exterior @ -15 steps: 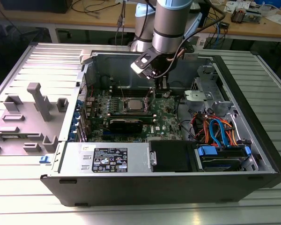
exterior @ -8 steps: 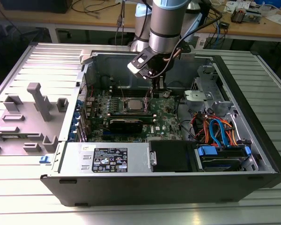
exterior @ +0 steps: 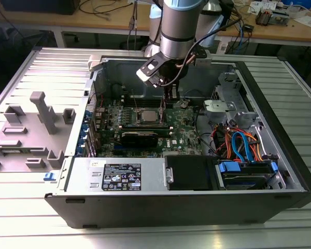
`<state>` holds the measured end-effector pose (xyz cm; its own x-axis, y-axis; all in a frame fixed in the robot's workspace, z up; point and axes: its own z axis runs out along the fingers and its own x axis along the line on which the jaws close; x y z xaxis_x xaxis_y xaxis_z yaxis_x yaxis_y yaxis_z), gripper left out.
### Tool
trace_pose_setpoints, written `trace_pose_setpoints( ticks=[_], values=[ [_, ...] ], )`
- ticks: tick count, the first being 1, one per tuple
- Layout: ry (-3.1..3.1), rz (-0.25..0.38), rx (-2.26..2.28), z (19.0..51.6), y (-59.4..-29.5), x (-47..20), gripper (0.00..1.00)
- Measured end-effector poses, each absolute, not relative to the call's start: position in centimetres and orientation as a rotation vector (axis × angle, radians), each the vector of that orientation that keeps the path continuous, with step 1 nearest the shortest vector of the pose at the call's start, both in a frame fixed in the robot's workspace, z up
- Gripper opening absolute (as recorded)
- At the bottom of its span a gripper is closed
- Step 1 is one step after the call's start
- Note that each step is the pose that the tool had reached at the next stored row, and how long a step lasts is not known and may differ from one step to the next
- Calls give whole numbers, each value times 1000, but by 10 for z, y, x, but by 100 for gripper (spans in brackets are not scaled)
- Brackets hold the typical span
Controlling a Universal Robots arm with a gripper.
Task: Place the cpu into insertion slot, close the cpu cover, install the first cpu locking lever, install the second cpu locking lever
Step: 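Close the cpu cover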
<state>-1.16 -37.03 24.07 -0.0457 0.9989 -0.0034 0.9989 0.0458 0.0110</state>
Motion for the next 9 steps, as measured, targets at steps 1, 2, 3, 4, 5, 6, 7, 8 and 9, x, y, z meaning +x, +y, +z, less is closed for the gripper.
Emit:
trace_pose_setpoints(
  ticks=[1, 2, 3, 4, 5, 6, 7, 8, 9],
  values=[
    [2264, 9, 2163, 241, -370, -13, 11],
    [2264, 9, 2163, 241, -370, -14, 11],
    [2264, 9, 2163, 240, -370, -15, 11],
    [2264, 9, 2163, 240, -370, -16, 11],
    [2265, 9, 2163, 240, -370, -16, 11],
    [2265, 9, 2163, 240, -370, -16, 11],
    [2264, 9, 2163, 240, -370, -16, 11],
    [2264, 9, 2163, 240, -370, -16, 11],
    [2264, 9, 2163, 240, -370, -16, 11]
  ],
)
